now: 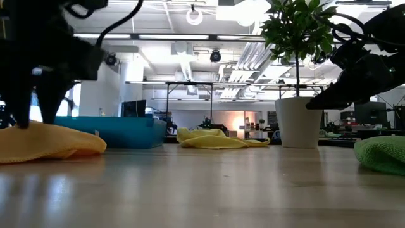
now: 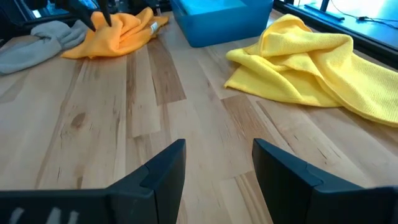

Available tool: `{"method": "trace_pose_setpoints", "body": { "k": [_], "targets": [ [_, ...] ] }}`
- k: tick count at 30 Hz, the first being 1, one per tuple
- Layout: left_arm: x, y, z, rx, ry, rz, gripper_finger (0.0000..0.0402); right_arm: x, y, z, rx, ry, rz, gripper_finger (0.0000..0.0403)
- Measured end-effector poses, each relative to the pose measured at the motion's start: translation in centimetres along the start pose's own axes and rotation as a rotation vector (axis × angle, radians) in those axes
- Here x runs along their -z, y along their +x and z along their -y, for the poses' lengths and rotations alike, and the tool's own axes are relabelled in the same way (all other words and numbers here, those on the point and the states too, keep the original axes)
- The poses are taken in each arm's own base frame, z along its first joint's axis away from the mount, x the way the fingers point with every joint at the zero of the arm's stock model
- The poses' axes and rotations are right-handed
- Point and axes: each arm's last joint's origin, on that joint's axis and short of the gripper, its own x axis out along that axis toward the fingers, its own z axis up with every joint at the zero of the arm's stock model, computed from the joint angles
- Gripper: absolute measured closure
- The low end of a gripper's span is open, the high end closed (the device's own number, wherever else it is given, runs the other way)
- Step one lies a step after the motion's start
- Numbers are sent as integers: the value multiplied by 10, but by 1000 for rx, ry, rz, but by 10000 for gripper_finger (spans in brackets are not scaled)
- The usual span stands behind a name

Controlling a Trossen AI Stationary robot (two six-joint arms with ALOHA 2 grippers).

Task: Fold microfiber towels
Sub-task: Fold the orange microfiber cloth

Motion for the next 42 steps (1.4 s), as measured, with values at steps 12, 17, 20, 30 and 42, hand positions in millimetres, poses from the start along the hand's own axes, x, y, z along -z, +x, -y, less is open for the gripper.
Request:
{"method": "trace_pose_setpoints", "body": {
  "k": [12, 17, 20, 30, 42],
  "targets": [
    [-31, 31, 13, 48, 118, 150, 240, 4, 1, 1, 7, -10, -43, 224],
    [-59, 30, 15, 80, 183, 368, 240, 7, 1, 1, 12, -18, -73, 224],
    [-81, 26, 11, 71, 207, 557, 240, 8, 1, 1, 14, -19, -78, 224],
    [-130, -3, -29, -21, 152, 1097, 240, 9, 1, 1, 16, -22, -90, 224],
    [-62, -13, -16, 64, 202, 577, 240, 10, 1, 2, 17, -25, -102, 224]
  ]
}}
